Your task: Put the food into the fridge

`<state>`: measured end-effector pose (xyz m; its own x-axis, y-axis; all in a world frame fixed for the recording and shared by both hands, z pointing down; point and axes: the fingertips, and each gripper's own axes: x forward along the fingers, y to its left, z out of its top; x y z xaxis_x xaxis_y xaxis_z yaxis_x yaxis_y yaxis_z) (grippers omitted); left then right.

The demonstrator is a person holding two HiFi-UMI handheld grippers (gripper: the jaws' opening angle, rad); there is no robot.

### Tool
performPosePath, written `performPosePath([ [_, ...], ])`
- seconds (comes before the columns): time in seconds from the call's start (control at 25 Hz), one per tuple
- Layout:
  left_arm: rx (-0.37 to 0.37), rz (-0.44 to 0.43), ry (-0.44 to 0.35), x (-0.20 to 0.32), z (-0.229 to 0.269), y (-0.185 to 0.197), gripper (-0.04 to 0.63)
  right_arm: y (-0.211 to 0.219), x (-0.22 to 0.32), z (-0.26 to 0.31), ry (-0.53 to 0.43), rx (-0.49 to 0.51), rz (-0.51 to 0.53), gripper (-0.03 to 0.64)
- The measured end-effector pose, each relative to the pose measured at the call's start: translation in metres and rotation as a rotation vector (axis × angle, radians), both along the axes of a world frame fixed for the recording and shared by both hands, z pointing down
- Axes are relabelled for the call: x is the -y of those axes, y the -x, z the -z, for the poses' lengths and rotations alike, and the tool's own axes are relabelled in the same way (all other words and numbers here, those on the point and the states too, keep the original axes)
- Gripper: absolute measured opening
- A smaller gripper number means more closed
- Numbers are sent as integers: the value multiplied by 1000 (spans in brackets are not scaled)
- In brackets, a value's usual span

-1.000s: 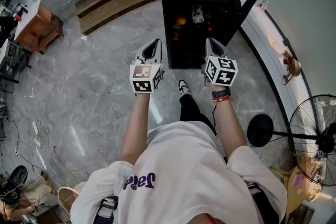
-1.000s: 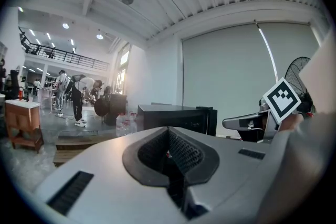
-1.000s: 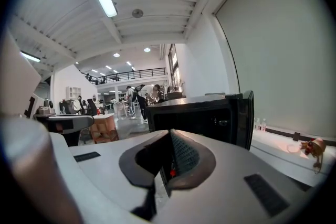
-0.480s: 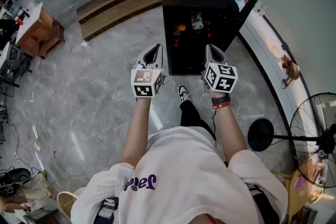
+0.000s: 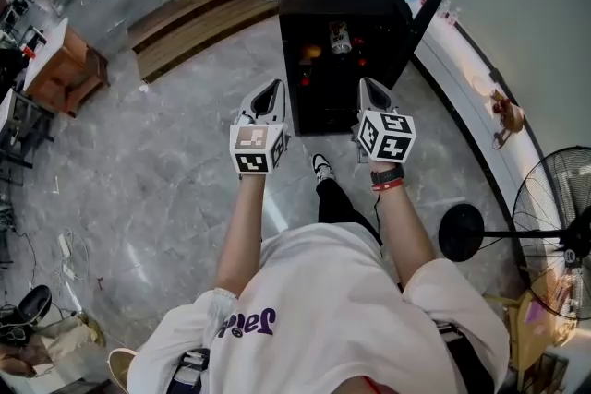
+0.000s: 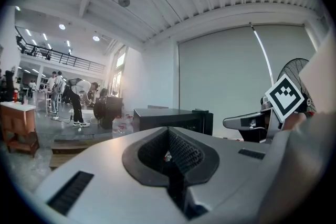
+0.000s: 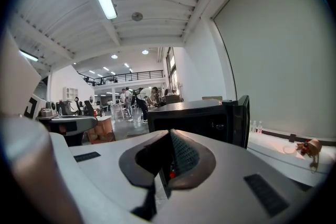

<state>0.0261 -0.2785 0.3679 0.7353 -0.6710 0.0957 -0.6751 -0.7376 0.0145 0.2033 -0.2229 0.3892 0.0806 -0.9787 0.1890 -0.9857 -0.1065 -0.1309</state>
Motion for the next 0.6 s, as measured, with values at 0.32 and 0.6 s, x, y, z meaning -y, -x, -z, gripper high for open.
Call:
performPosePath([
  [0.32, -5, -5, 13, 8, -5, -1, 17, 1, 6, -1, 3, 2, -7, 13],
  [0.6, -11, -8, 23, 12, -10, -2, 17, 1, 8, -1, 5, -16, -11, 13],
])
